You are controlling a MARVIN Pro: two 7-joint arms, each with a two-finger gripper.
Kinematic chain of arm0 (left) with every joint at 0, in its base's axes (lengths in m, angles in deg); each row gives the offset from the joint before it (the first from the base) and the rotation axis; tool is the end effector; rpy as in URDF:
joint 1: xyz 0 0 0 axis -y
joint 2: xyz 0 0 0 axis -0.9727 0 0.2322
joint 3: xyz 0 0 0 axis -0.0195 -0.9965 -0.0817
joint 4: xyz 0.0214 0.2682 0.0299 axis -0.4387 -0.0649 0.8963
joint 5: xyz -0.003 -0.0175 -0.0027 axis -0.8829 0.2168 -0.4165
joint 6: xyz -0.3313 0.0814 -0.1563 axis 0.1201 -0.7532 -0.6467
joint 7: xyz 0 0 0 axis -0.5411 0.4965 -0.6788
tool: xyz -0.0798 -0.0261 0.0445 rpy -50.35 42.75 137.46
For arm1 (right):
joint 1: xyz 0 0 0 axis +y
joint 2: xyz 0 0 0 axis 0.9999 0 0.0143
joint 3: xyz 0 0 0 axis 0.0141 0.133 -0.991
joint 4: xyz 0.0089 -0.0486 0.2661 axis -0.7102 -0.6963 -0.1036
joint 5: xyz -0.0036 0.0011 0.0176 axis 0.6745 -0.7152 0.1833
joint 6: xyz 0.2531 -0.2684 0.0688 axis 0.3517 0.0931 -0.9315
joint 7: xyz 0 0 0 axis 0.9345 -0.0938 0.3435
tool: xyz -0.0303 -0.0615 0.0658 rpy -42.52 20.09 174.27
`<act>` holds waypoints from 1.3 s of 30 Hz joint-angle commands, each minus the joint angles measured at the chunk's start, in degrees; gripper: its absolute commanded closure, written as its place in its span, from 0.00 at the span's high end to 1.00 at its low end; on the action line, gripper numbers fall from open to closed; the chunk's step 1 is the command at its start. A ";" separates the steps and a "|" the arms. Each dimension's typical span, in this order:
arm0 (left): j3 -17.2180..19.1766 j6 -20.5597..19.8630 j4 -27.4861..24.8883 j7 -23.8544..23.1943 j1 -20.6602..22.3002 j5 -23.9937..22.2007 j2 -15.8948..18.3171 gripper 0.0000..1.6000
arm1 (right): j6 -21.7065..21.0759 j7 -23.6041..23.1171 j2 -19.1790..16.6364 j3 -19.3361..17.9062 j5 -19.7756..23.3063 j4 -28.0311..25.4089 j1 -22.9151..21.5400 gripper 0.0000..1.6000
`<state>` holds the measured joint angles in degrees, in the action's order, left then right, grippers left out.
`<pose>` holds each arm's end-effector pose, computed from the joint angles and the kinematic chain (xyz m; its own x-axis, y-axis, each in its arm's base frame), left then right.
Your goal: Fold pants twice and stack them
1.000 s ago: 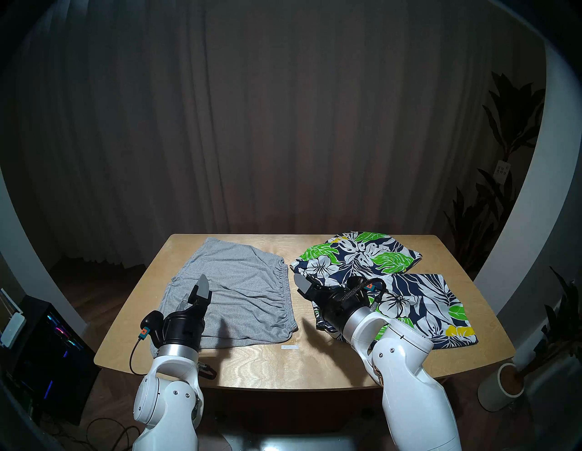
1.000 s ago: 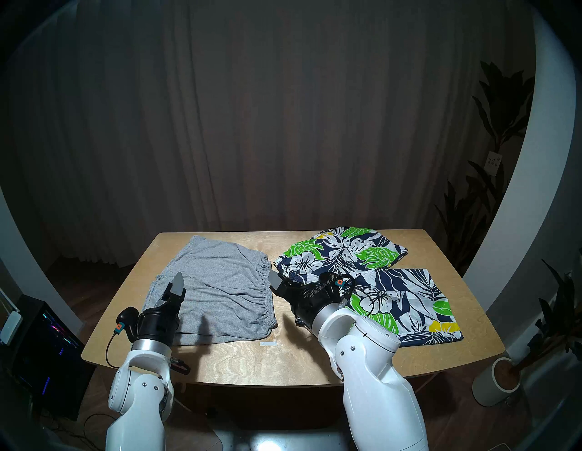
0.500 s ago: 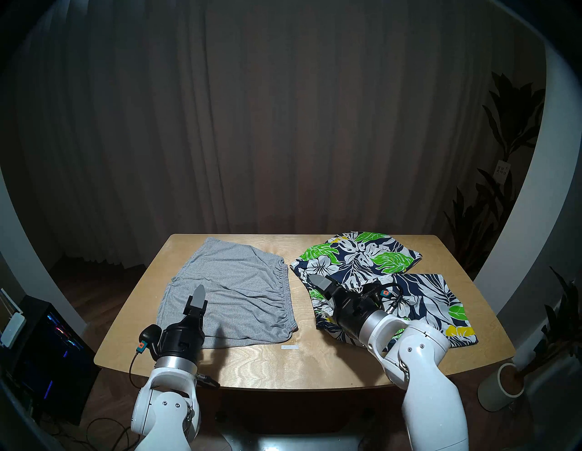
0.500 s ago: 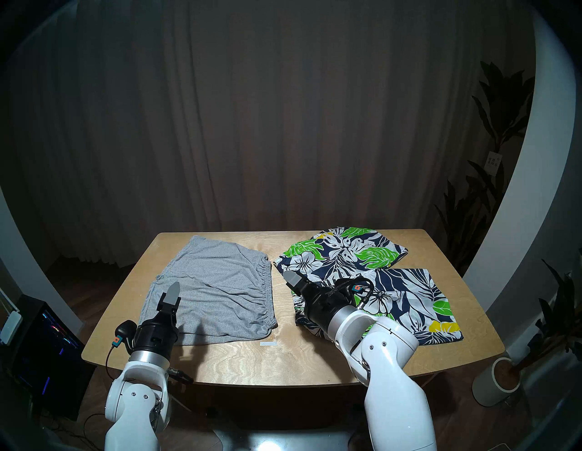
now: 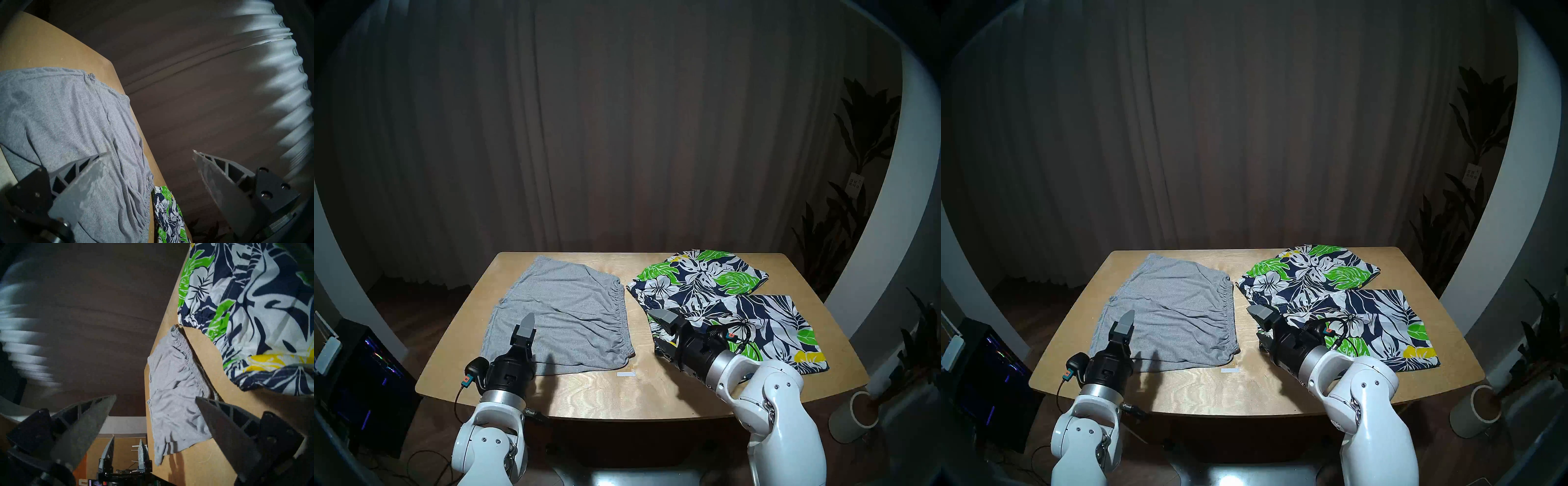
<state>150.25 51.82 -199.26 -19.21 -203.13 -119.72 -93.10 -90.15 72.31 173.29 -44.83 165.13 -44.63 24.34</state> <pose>0.3092 0.0471 -0.3069 0.0063 0.9262 0.3771 0.0847 -0.3762 0.9227 0.3553 0.0634 -0.2588 0.6470 -0.7583 0.0794 -0.1341 -0.2156 -0.9672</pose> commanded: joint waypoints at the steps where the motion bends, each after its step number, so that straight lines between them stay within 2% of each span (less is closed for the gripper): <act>1: -0.68 -2.64 -2.11 -1.45 0.12 -1.26 1.55 1.00 | 2.41 2.54 2.33 -3.30 8.15 -4.05 1.13 1.00; 5: -1.91 -5.21 -2.70 -1.41 1.34 -1.35 3.10 1.00 | 4.31 4.60 4.04 -7.38 10.80 -5.63 1.78 1.00; 10: -3.97 -8.52 -3.47 -1.57 3.56 -2.35 4.22 1.00 | 6.64 7.12 3.96 -12.81 14.00 -7.59 2.86 1.00; 21: -8.06 -16.96 -2.28 0.36 8.69 -3.59 7.21 1.00 | 10.72 14.66 5.70 -20.51 22.56 -12.45 4.36 1.00; 24: -9.53 -18.66 -1.81 0.62 9.83 -3.64 7.60 1.00 | 11.18 15.76 5.57 -21.88 23.72 -13.15 4.36 1.00; 32: -13.47 -26.34 1.00 2.14 14.80 -6.47 8.46 1.00 | 13.13 22.33 4.73 -28.08 30.48 -15.92 4.46 1.00; 39: -16.77 -31.20 4.03 6.01 18.78 -7.84 8.79 1.00 | 14.40 28.57 3.22 -32.86 36.60 -15.93 4.26 1.00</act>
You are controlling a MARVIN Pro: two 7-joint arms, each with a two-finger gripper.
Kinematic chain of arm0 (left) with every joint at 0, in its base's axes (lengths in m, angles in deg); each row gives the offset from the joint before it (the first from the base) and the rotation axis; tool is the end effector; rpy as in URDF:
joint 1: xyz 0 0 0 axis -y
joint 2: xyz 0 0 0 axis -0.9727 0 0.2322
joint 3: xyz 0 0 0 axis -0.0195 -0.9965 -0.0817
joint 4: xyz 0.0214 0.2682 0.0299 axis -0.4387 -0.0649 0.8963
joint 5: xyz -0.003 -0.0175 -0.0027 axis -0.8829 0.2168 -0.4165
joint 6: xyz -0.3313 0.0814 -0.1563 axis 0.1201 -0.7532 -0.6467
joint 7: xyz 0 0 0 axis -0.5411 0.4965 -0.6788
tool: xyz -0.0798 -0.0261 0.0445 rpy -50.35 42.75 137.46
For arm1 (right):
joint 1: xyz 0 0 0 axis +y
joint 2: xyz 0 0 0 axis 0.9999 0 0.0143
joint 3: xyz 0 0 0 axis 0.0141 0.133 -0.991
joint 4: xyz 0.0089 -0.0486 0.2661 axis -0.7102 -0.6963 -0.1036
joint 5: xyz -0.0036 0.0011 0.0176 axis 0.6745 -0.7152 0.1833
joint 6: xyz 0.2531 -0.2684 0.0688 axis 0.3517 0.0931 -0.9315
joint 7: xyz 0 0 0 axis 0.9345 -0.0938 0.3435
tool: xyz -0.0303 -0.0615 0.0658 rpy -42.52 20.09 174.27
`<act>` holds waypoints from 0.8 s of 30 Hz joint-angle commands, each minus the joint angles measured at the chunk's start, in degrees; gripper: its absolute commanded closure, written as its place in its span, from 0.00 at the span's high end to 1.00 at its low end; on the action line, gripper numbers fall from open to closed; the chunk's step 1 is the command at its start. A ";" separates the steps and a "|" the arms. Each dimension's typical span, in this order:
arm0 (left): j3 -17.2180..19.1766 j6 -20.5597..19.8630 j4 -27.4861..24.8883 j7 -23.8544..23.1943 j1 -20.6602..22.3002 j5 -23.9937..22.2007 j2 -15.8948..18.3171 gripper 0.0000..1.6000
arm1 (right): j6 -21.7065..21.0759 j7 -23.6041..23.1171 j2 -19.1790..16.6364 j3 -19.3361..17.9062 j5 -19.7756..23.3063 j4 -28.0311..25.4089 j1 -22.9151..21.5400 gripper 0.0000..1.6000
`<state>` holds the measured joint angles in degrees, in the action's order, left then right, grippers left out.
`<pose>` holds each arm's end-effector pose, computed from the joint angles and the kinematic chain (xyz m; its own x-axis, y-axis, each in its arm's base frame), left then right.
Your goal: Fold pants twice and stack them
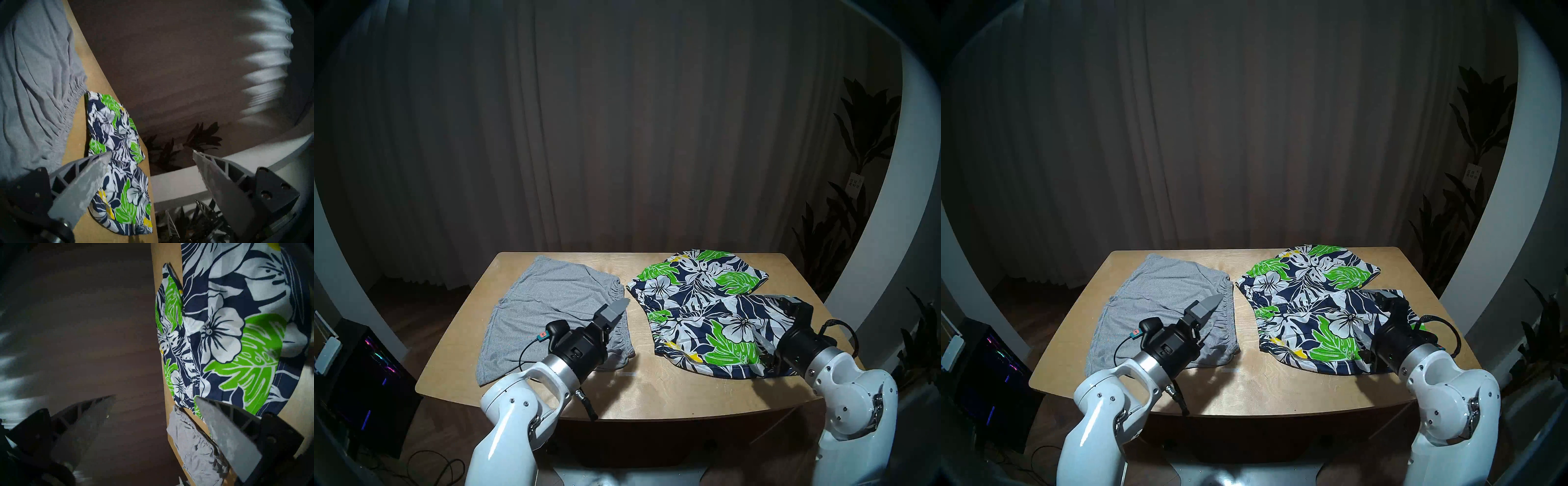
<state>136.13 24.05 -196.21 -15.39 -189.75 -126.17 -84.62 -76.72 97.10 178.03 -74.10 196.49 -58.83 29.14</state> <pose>0.3573 -0.0881 -0.2631 0.6353 0.7270 0.2606 -0.1178 -0.2422 0.9630 0.3039 -0.1273 -0.1918 0.1107 -0.9791 -0.1708 -0.3418 0.1239 -0.9316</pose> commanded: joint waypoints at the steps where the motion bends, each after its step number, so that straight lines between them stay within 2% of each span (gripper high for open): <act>1: -3.04 -4.20 1.60 3.13 6.11 -1.89 0.28 1.00 | 1.38 4.93 -1.78 -4.27 6.41 -1.43 -0.77 1.00; 12: -6.58 -7.91 6.05 12.74 12.58 -5.42 0.38 1.00 | 4.26 14.41 -6.45 -9.18 16.61 4.79 -5.12 1.00; 17: -7.61 -9.15 6.70 16.78 14.04 -8.13 0.32 1.00 | 5.03 18.71 -8.74 -10.34 21.46 7.00 -6.72 1.00; 24: -8.32 -10.32 6.80 24.43 14.82 -13.68 0.24 1.00 | 6.39 25.94 -11.74 -12.29 30.37 9.38 -7.80 1.00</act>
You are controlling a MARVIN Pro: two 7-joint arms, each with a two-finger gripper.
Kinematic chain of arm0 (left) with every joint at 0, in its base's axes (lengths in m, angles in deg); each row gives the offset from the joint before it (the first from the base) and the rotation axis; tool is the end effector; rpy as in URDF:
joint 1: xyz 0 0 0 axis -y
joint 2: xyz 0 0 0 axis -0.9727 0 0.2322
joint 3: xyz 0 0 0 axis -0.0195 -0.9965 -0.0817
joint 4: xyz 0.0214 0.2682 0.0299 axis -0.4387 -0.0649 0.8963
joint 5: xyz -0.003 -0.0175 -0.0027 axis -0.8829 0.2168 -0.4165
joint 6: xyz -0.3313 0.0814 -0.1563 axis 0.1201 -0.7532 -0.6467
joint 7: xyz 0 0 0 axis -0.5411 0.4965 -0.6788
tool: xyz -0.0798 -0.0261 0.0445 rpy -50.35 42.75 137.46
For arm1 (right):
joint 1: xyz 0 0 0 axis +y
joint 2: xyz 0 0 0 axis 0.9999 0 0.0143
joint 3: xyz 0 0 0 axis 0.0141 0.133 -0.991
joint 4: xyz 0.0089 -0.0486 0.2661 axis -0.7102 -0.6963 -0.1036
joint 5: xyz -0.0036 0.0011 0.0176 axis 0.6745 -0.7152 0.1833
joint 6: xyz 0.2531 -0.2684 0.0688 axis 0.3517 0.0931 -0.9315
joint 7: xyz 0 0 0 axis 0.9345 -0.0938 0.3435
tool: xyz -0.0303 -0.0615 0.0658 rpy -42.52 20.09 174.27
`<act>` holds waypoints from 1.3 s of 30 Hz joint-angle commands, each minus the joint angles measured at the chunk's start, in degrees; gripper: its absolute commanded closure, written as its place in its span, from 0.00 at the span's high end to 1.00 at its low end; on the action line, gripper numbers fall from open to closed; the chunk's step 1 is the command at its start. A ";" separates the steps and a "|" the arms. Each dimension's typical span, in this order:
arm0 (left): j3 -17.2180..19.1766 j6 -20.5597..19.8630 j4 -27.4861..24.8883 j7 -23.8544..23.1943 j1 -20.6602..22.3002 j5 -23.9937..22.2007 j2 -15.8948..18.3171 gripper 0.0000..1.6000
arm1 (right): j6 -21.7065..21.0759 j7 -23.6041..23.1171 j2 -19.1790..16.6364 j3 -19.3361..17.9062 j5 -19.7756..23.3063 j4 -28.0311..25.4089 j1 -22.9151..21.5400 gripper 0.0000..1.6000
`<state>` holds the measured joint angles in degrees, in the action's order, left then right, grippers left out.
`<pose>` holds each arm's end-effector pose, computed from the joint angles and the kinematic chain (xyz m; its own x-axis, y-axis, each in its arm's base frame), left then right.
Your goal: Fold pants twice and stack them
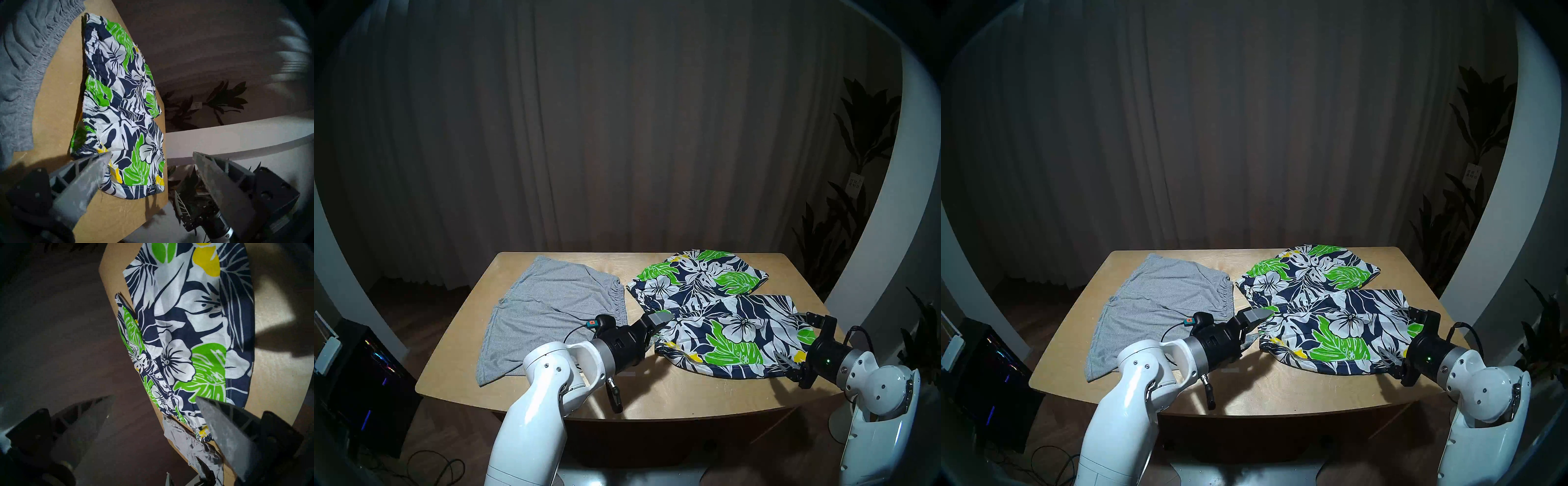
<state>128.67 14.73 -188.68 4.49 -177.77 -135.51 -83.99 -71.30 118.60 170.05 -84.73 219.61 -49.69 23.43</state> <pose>0.3853 -0.1486 -0.2671 0.8240 0.5376 0.1789 0.0104 -0.3301 0.9439 0.2959 -0.1932 -0.2071 0.0414 -0.9115 -0.4092 -0.5477 0.3218 -0.7723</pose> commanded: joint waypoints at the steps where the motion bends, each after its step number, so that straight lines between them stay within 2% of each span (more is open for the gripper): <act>1: -1.01 -0.84 -0.66 5.44 2.88 -5.04 -0.35 1.00 | 1.11 5.31 -4.07 -1.90 8.53 0.31 -2.17 1.00; 3: -0.80 0.60 -0.97 7.16 2.52 -6.86 -0.37 1.00 | 1.37 7.41 -4.48 -2.25 11.58 0.33 -2.04 1.00; 5: 0.47 2.48 -1.86 5.72 1.42 -8.65 -0.58 1.00 | 0.91 9.03 -4.39 -1.65 14.03 0.38 -1.62 1.00; 7: 2.18 4.66 -3.40 4.56 -0.29 -8.31 -0.80 1.00 | 0.81 10.33 -3.69 -0.17 15.73 -0.19 -1.43 1.00; 12: 7.47 9.64 -7.09 2.40 -4.77 -9.32 -1.71 1.00 | 0.25 12.04 -1.96 5.55 17.52 -2.70 -1.77 1.00; 19: 11.92 14.22 -12.07 0.53 -10.41 -9.78 -2.81 1.00 | -0.17 13.63 -0.75 13.01 17.71 -3.25 -2.97 1.00; 20: 12.63 15.24 -13.85 -0.44 -12.81 -9.63 -3.24 1.00 | -0.29 13.77 -0.66 14.18 17.38 -3.20 -3.45 1.00; 22: 12.85 15.27 -12.90 -0.21 -11.32 -9.79 -3.13 1.00 | -0.41 13.79 -0.42 14.68 17.47 -2.99 -3.77 1.00; 29: 15.98 19.86 -16.66 -1.63 -18.16 -7.59 -4.59 1.00 | -4.71 12.92 -0.06 22.52 12.63 -1.63 -6.71 1.00; 39: 19.24 25.66 -19.46 -3.62 -25.82 -3.55 -6.89 1.00 | -12.50 10.22 0.22 30.22 3.00 1.23 -7.72 1.00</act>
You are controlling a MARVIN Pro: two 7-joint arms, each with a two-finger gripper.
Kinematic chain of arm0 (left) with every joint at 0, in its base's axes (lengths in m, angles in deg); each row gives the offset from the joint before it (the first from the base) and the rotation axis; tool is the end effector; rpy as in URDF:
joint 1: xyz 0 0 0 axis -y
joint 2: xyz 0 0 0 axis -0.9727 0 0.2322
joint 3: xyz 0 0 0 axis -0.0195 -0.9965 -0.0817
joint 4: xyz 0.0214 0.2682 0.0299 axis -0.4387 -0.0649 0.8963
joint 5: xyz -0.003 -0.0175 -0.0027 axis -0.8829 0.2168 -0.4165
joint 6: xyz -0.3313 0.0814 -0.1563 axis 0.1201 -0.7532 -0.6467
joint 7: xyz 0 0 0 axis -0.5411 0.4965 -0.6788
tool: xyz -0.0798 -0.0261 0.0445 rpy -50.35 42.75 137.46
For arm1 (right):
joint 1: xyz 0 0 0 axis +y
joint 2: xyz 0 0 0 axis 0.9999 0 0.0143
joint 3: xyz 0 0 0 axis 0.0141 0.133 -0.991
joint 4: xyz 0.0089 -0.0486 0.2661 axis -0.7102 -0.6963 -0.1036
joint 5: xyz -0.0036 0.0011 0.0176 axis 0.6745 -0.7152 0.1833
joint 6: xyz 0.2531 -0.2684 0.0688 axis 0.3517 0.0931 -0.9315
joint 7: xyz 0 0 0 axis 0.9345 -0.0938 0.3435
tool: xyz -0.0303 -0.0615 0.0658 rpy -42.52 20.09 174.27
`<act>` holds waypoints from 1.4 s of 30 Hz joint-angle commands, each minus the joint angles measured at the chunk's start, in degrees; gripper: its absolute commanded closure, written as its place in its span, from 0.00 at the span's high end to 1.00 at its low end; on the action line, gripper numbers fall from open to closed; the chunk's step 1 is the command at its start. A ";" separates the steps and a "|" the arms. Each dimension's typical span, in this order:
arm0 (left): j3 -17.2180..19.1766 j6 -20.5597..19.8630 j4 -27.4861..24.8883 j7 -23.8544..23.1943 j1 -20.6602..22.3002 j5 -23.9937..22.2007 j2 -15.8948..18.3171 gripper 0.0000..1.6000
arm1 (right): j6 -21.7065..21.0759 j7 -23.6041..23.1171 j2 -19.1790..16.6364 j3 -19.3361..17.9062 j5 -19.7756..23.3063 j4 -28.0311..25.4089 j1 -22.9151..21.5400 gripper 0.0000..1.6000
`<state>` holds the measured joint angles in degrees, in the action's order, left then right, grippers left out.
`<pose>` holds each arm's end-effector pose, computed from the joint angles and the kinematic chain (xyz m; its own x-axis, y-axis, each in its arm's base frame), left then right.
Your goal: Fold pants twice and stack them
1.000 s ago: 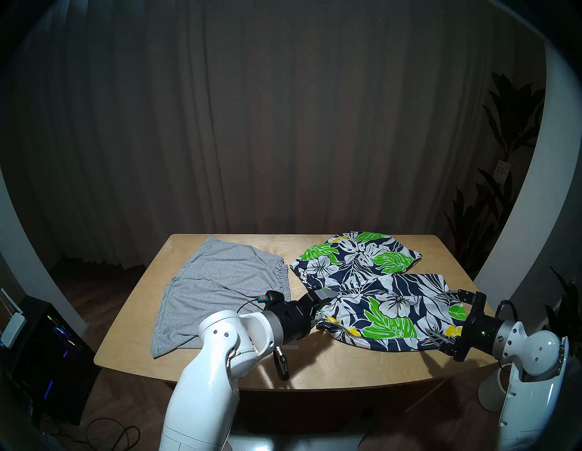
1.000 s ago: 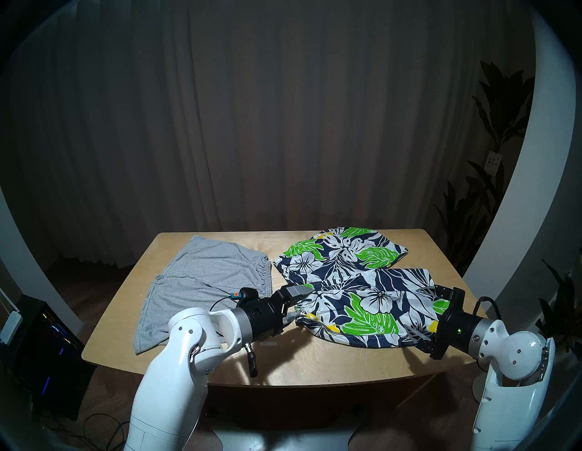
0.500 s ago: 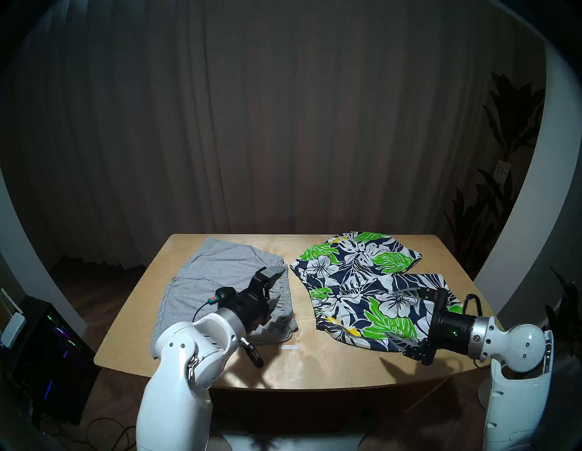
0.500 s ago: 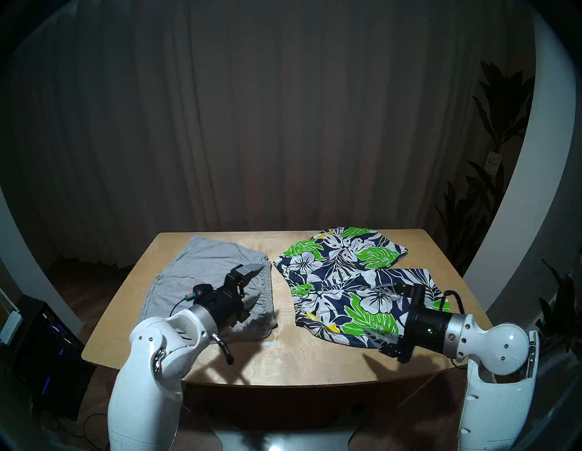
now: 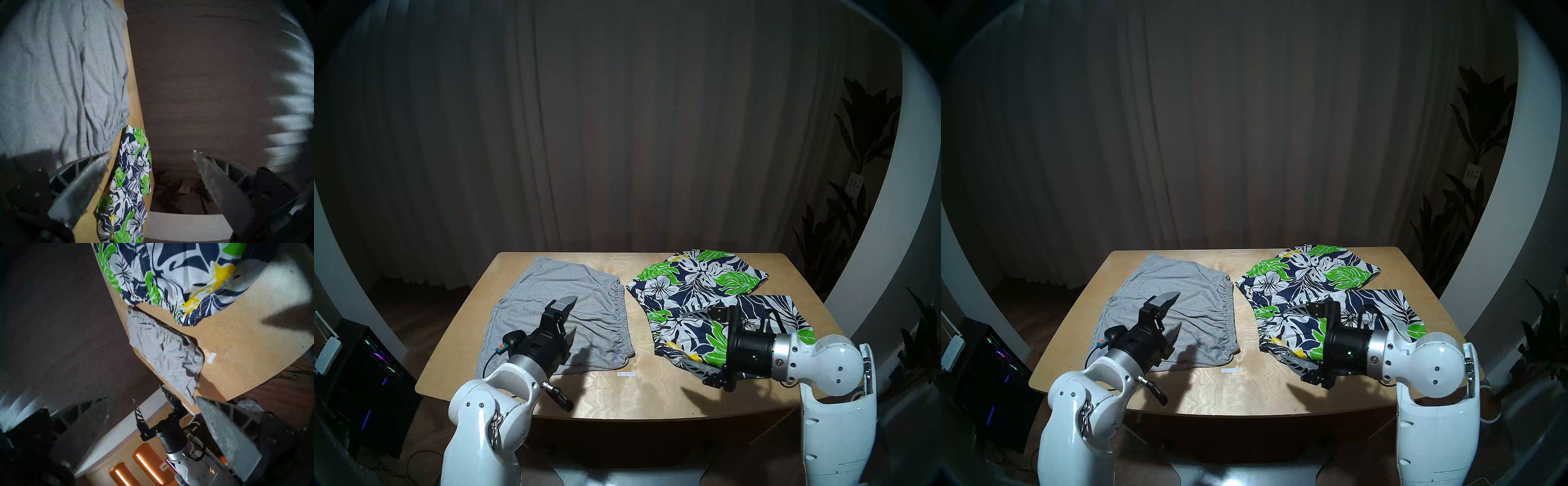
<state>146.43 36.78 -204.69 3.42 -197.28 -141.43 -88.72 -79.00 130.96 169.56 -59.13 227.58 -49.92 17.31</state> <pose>0.3399 0.0049 -0.2586 0.2831 0.9567 0.0680 0.1952 -0.1269 0.9725 0.3425 -0.0105 -0.1962 0.5881 -0.6346 -0.5015 -0.6361 0.0200 -0.7713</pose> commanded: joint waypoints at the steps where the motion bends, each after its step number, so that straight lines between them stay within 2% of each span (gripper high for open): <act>1: 1.78 4.46 -3.82 -3.13 -7.48 2.82 -2.61 1.00 | -5.68 -3.08 0.89 5.65 -6.40 1.96 -1.76 1.00; 2: 2.05 4.56 -3.13 -2.84 -6.37 3.11 -2.77 1.00 | -6.01 -3.52 1.03 6.25 -6.99 2.25 -1.84 1.00; 3: 2.11 5.50 -3.99 -3.54 -8.38 3.73 -3.02 1.00 | -6.85 -4.60 1.16 7.13 -8.44 2.78 -2.02 1.00; 5: 2.23 6.04 -4.22 -4.02 -9.06 4.04 -3.31 1.00 | -7.44 -5.29 1.23 7.77 -9.49 3.23 -2.15 1.00; 7: 2.23 8.12 -5.18 -5.25 -11.99 5.96 -3.97 1.00 | -9.43 -8.09 1.49 9.60 -13.92 5.37 -2.45 1.00; 8: 2.35 8.56 -4.66 -5.53 -11.54 6.43 -4.36 1.00 | -9.90 -8.93 1.64 10.04 -15.07 6.13 -2.54 1.00; 9: 2.21 9.38 -5.12 -6.11 -13.21 7.31 -4.30 1.00 | -10.20 -9.88 1.86 10.46 -16.80 6.90 -2.69 1.00; 14: 1.80 12.73 -4.96 -8.49 -15.39 10.61 -5.33 1.00 | -11.72 -14.66 3.14 11.94 -23.85 9.44 -3.75 1.00; 17: 1.26 14.79 -4.83 -10.03 -16.41 12.74 -5.71 1.00 | -11.78 -17.85 4.25 12.60 -28.32 10.41 -4.44 1.00; 21: 0.95 16.45 -4.64 -11.40 -16.71 14.13 -5.59 1.00 | -11.19 -19.84 3.72 13.98 -30.59 10.71 -4.89 1.00; 22: 0.73 17.73 -4.34 -12.70 -16.85 15.47 -5.59 1.00 | -11.00 -21.78 3.66 15.07 -32.64 10.63 -4.60 1.00; 25: 0.68 18.42 -4.16 -13.17 -16.96 16.06 -5.70 1.00 | -10.63 -23.67 3.64 16.08 -34.59 10.46 -3.89 1.00; 28: 0.93 19.66 -3.17 -13.81 -17.21 16.47 -6.12 1.00 | -9.59 -28.11 3.57 17.65 -39.11 9.73 -1.68 1.00; 29: 1.01 19.80 -2.93 -14.10 -17.28 16.37 -6.13 1.00 | -9.06 -27.27 3.19 17.91 -38.84 9.42 -1.51 1.00; 33: 0.98 19.98 -2.48 -14.32 -17.47 17.04 -5.71 1.00 | -7.65 -32.15 3.22 18.37 -42.49 8.59 0.88 1.00; 36: 0.90 20.10 -2.19 -14.37 -17.55 17.53 -5.54 1.00 | -6.65 -34.09 3.08 18.50 -43.43 8.05 2.11 1.00; 42: 1.01 20.29 -1.81 -15.45 -17.70 17.43 -5.46 1.00 | -5.36 -35.32 3.33 17.86 -43.19 6.34 4.08 1.00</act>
<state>147.25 56.67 -206.04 -10.20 -214.88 -124.19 -94.59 -85.76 98.34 172.43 -40.83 184.20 -40.51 18.62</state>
